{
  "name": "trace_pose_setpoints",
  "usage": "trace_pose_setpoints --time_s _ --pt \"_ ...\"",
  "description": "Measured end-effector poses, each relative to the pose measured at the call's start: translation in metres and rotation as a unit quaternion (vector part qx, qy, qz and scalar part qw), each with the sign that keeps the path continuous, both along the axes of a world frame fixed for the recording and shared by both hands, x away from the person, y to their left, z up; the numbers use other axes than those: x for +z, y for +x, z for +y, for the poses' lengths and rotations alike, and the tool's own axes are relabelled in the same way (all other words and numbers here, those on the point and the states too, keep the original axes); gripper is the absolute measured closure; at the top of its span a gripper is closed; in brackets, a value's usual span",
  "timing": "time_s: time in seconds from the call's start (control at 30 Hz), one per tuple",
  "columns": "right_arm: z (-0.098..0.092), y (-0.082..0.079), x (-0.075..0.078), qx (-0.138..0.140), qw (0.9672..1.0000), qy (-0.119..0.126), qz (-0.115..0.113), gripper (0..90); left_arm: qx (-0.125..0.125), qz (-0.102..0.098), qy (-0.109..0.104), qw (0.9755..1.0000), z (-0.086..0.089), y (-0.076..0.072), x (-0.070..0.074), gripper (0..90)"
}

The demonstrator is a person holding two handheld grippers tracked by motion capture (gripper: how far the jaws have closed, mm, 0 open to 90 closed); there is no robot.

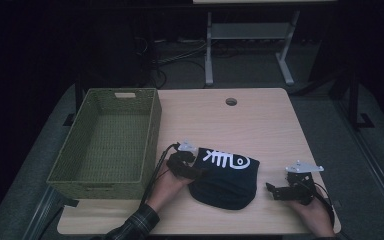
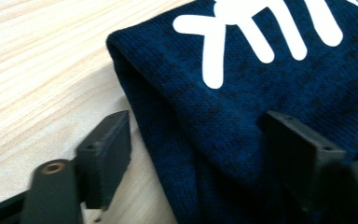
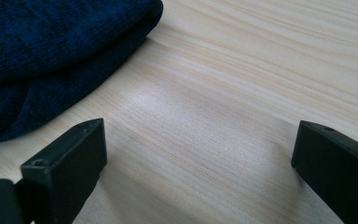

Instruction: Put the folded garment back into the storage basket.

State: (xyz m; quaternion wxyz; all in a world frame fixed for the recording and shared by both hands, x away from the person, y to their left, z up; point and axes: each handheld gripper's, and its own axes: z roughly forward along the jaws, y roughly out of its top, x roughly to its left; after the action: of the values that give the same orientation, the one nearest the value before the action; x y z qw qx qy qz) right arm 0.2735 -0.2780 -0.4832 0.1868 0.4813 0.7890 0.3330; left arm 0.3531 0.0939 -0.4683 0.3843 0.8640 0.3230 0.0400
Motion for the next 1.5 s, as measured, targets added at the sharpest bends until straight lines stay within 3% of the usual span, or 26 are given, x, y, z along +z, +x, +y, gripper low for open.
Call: trace_pose_setpoints --time_s 0.1,0.37,0.47,0.77,1.5 --pt "0.000 0.000 0.000 0.000 1.0000 0.000 0.000 3.0 -0.011 0.007 -0.002 0.9999 -0.001 -0.002 0.001 46.7" --pt "0.000 0.000 0.000 0.001 1.0000 0.000 0.001 3.0 -0.021 0.024 -0.013 0.9994 -0.003 -0.003 0.001 64.7" --pt "0.000 0.000 0.000 0.002 1.0000 0.000 0.001 3.0 -0.028 0.019 -0.002 0.9994 -0.005 -0.003 0.003 69.2" --pt "0.000 0.000 0.000 0.002 1.0000 0.001 0.001 3.0 -0.027 0.026 -0.009 0.9993 -0.004 -0.003 0.010 72.4" --pt "0.000 0.000 0.000 0.003 1.0000 0.002 0.002 3.0 -0.057 -0.006 -0.043 0.9974 -0.010 -0.018 0.067 72.5"
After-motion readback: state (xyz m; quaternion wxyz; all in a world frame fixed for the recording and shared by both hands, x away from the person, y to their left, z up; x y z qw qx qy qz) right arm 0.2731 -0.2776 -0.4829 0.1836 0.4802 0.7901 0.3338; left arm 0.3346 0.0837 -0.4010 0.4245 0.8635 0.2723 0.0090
